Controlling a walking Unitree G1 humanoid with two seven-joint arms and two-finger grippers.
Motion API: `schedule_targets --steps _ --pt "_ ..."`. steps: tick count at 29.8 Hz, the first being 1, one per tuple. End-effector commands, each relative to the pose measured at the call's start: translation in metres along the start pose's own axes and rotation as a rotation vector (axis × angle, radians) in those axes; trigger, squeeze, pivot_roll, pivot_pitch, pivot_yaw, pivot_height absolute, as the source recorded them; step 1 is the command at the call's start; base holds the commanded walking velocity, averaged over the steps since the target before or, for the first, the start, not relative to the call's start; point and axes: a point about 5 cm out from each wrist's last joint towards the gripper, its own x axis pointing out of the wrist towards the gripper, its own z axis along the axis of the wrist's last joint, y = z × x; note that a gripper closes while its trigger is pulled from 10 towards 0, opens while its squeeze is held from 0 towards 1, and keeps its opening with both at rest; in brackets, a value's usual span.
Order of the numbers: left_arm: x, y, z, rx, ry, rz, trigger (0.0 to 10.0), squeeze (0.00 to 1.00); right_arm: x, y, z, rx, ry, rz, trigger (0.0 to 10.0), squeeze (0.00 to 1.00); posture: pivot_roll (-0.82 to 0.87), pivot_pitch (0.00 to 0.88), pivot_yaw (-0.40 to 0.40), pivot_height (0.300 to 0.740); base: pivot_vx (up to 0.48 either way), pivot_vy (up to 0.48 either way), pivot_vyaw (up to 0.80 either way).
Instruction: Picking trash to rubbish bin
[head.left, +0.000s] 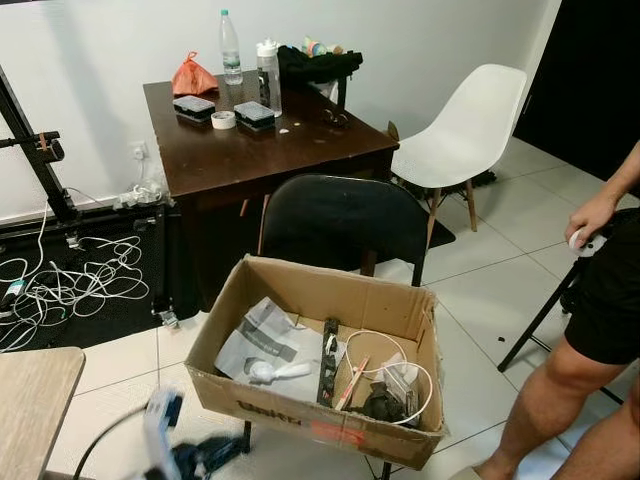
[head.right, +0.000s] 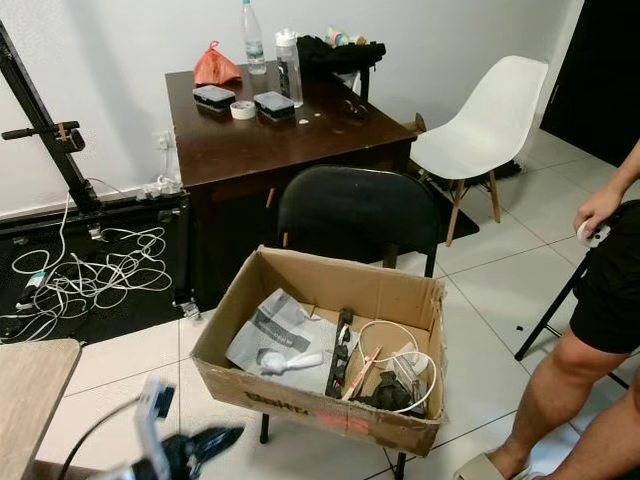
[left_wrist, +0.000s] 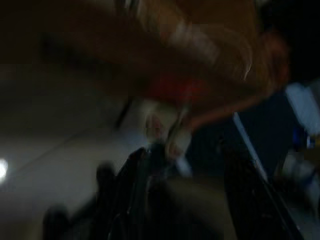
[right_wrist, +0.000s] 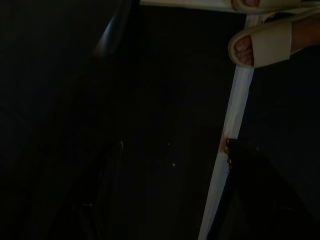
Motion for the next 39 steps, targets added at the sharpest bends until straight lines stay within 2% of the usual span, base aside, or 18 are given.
schedule_targets --steps 1,3,4,5,7,8,9,11,12,13,16,19,23,39 --pt "-0.011 0.006 -0.021 -0.006 0.115 0.081 10.0 0.00 0.000 0.005 -0.004 -0.008 0.013 0.019 10.0 0.00 -0.14 0.164 0.049 0.740 0.000 0.000 0.00" --pt "-0.021 0.010 -0.054 0.037 0.281 0.232 10.0 0.00 0.000 0.005 -0.004 -0.021 0.012 0.020 10.0 0.00 -0.13 0.165 0.048 0.740 0.000 0.000 0.00" --pt "-0.024 0.011 -0.063 0.060 0.325 0.279 10.0 0.00 0.000 0.005 -0.003 -0.026 0.012 0.021 10.0 0.00 -0.13 0.165 0.048 0.740 0.000 0.000 0.00" --pt "-0.024 0.011 -0.063 0.060 0.325 0.279 10.0 0.00 0.000 0.005 -0.003 -0.026 0.012 0.021 10.0 0.00 -0.13 0.165 0.048 0.740 0.000 0.000 0.00" --pt "-0.023 0.009 -0.076 -0.025 0.303 0.363 10.0 0.00 0.000 0.005 -0.003 -0.030 0.010 0.022 10.0 0.00 -0.12 0.162 0.048 0.740 0.000 0.000 0.00" --pt "-0.023 0.009 -0.076 -0.025 0.303 0.363 10.0 0.00 0.000 0.005 -0.003 -0.030 0.010 0.022 10.0 0.00 -0.12 0.162 0.048 0.740 0.000 0.000 0.00" --pt "-0.023 0.006 -0.093 -0.062 0.332 0.440 10.0 0.00 0.000 0.005 -0.002 -0.034 0.009 0.024 10.0 0.00 -0.11 0.155 0.048 0.740 0.000 0.000 0.00" --pt "-0.028 0.004 -0.108 -0.060 0.386 0.514 10.0 0.00 0.000 0.005 -0.002 -0.036 0.007 0.026 10.0 0.00 -0.11 0.150 0.047 0.740 0.000 0.000 0.00" --pt "-0.028 0.004 -0.108 -0.060 0.386 0.514 10.0 0.00 0.000 0.005 -0.002 -0.036 0.007 0.026 10.0 0.00 -0.11 0.150 0.047 0.740 0.000 0.000 0.00" --pt "-0.030 0.003 -0.115 -0.101 0.373 0.583 10.0 0.00 0.000 0.005 -0.001 -0.039 0.005 0.028 10.0 0.00 -0.11 0.150 0.047 0.740 0.000 0.000 0.00" --pt "-0.028 0.004 -0.112 -0.160 0.298 0.635 10.0 0.00 0.000 0.005 -0.001 -0.038 0.000 0.026 10.0 0.00 -0.12 0.146 0.047 0.740 0.000 0.000 0.00" --pt "-0.028 0.006 -0.110 -0.164 0.281 0.656 10.0 0.00 0.000 0.004 0.000 -0.040 -0.001 0.024 10.0 0.00 -0.11 0.143 0.044 0.740 0.000 0.000 0.00" --pt "-0.030 0.007 -0.111 -0.131 0.309 0.684 10.0 0.00 0.000 0.003 0.000 -0.053 0.003 0.021 10.0 0.00 -0.11 0.135 0.041 0.740 0.000 0.000 0.00" --pt "-0.024 0.004 -0.114 -0.116 0.329 0.698 10.0 0.00 0.000 0.001 0.000 -0.060 0.002 0.016 10.0 0.00 -0.12 0.122 0.035 0.740 -0.109 0.000 0.00"
